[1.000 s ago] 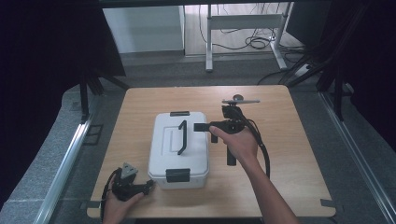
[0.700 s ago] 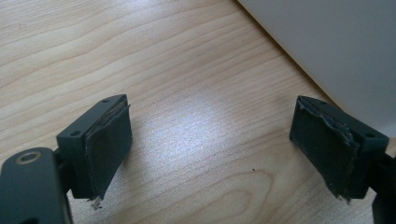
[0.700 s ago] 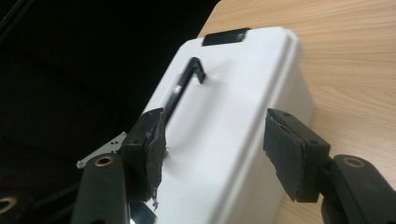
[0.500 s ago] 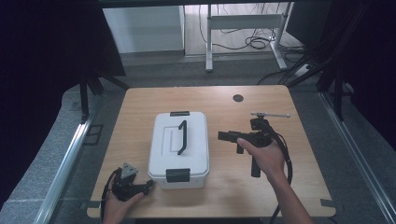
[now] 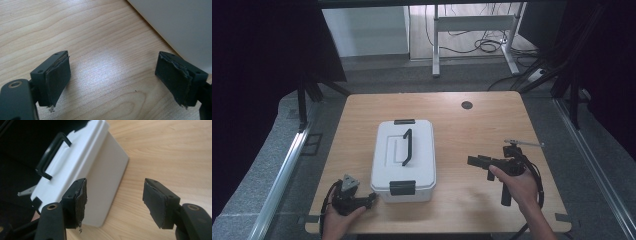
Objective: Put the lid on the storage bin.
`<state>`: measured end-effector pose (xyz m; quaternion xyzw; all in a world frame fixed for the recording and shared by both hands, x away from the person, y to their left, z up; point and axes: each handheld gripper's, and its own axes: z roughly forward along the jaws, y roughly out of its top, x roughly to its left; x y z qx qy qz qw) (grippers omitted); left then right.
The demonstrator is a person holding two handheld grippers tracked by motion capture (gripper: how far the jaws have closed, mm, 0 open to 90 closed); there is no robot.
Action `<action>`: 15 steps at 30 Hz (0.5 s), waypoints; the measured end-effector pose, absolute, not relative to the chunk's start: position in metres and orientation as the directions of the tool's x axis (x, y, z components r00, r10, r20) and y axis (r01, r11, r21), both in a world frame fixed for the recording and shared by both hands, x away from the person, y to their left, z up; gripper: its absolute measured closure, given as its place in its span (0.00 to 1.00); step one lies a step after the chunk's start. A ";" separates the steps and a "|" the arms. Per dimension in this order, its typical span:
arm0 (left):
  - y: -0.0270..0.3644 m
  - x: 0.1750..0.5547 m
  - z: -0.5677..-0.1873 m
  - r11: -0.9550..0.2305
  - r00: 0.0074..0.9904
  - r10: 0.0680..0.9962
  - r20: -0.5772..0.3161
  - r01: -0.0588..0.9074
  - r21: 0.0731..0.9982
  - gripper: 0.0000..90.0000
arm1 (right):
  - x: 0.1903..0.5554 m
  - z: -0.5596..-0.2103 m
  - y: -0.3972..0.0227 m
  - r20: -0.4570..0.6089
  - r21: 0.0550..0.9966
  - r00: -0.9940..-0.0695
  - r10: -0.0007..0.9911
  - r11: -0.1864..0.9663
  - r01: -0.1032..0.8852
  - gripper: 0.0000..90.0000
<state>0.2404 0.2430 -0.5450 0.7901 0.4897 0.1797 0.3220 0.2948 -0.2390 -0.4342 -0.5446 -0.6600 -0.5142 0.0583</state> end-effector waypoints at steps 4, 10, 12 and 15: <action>0.243 0.240 -0.545 -0.313 0.456 0.889 -0.031 0.658 0.685 0.14 | 0.291 -0.449 -0.246 0.651 0.602 -0.383 0.655 -0.138 0.786 0.40; 0.243 0.240 -0.545 -0.313 0.455 0.890 -0.031 0.658 0.684 0.14 | 0.291 -0.459 -0.250 0.659 0.588 -0.372 0.654 -0.138 0.797 0.40; 0.243 0.241 -0.545 -0.309 0.448 0.894 -0.031 0.663 0.682 0.14 | 0.291 -0.458 -0.250 0.662 0.590 -0.375 0.649 -0.144 0.794 0.40; 0.243 0.241 -0.545 -0.312 0.451 0.892 -0.030 0.663 0.681 0.12 | 0.291 -0.458 -0.251 0.665 0.591 -0.376 0.645 -0.147 0.793 0.40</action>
